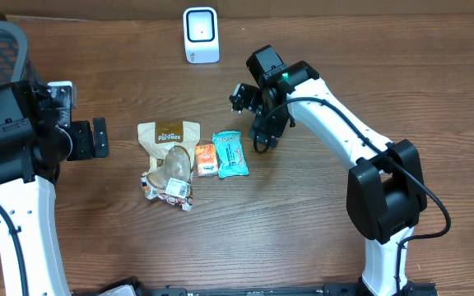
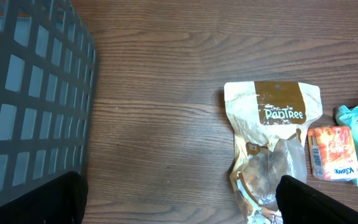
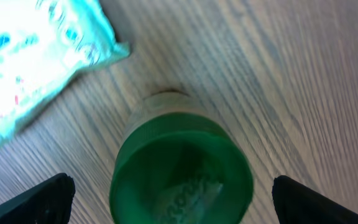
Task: Scan the item barcode
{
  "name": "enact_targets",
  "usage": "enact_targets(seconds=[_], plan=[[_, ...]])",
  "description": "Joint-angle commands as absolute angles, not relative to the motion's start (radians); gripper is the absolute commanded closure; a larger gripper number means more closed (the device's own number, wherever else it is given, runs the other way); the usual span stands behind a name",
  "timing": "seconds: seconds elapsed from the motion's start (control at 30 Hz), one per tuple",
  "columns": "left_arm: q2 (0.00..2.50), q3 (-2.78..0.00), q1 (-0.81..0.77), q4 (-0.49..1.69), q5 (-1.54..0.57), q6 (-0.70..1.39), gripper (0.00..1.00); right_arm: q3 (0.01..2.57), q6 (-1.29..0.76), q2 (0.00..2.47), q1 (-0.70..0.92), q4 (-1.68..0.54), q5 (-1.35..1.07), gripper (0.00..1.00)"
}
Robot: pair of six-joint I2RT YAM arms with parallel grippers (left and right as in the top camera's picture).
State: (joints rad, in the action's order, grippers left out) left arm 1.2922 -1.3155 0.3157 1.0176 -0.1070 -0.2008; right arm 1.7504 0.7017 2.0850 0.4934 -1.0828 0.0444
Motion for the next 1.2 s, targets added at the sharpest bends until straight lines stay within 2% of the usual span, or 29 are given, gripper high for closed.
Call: enact_targets(seconds=[0.0,0.93,1.1,1.17], plan=[[1.29,-1.327,0.315,1.017,-0.104,-0.186,0.0,1.831,0.462,2.085,0.495,-1.108,0.048,0.0],[1.29,-1.327,0.315,1.017,-0.104,-0.186,0.0,1.82,0.53,2.088,0.469,-1.11,-0.006,0.03],[1.29,-1.327,0.315,1.017,-0.104,-0.186,0.01,1.773,0.653,2.088,0.469,-1.101,-0.048,0.04],[1.29,-1.327,0.315,1.017,-0.104,-0.186,0.0,1.756,0.716,2.089,0.469,-1.091,-0.047,0.08]])
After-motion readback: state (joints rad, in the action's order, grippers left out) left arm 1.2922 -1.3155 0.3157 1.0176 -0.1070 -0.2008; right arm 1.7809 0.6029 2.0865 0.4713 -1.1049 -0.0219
